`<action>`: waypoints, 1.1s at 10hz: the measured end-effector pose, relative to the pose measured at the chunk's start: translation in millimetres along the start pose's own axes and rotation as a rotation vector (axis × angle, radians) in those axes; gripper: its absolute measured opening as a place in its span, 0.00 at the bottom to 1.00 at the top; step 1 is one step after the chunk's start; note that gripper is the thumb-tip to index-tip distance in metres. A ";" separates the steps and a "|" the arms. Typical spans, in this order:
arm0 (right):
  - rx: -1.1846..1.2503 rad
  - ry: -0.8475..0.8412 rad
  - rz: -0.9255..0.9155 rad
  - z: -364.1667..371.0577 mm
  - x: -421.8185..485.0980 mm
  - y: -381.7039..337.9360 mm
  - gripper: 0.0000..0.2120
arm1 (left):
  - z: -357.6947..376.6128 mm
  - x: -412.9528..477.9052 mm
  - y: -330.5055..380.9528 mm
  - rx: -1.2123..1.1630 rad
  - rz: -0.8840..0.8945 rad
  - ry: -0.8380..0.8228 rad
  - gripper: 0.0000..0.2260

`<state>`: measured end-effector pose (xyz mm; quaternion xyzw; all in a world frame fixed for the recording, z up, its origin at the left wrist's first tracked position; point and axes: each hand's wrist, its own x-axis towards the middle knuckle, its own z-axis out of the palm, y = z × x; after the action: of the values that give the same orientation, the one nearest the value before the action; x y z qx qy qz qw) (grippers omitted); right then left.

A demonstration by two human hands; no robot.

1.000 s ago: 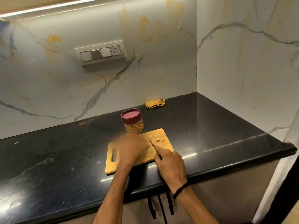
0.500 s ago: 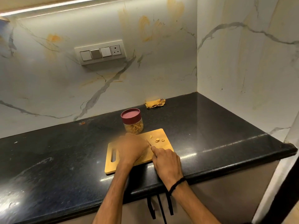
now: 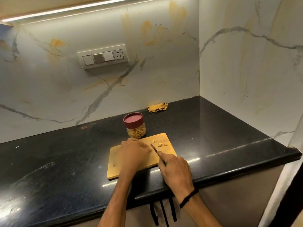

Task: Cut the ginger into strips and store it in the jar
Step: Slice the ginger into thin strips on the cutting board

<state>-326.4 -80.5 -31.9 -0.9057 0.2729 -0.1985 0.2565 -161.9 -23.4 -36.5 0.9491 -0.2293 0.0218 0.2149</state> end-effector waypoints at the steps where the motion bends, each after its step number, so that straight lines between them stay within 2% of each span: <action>1: -0.003 0.004 -0.007 6.1 10.2 -4.8 0.19 | 0.8 -0.4 -1.1 -0.016 0.003 -0.007 0.09; 7: -0.187 -0.046 -0.064 20.2 0.7 1.3 0.16 | 0.9 -0.5 -1.5 0.007 -0.011 0.011 0.10; 9: -0.005 0.020 -0.013 10.8 -5.2 8.8 0.18 | 0.1 -2.1 -0.2 0.010 -0.007 0.014 0.10; 11: -0.008 0.002 -0.013 17.3 14.4 -1.8 0.19 | -0.7 -1.5 0.4 0.011 -0.010 0.008 0.10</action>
<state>-305.9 -81.6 -41.4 -0.9083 0.2678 -0.2002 0.2514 -163.4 -22.7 -35.9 0.9513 -0.2236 0.0259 0.2106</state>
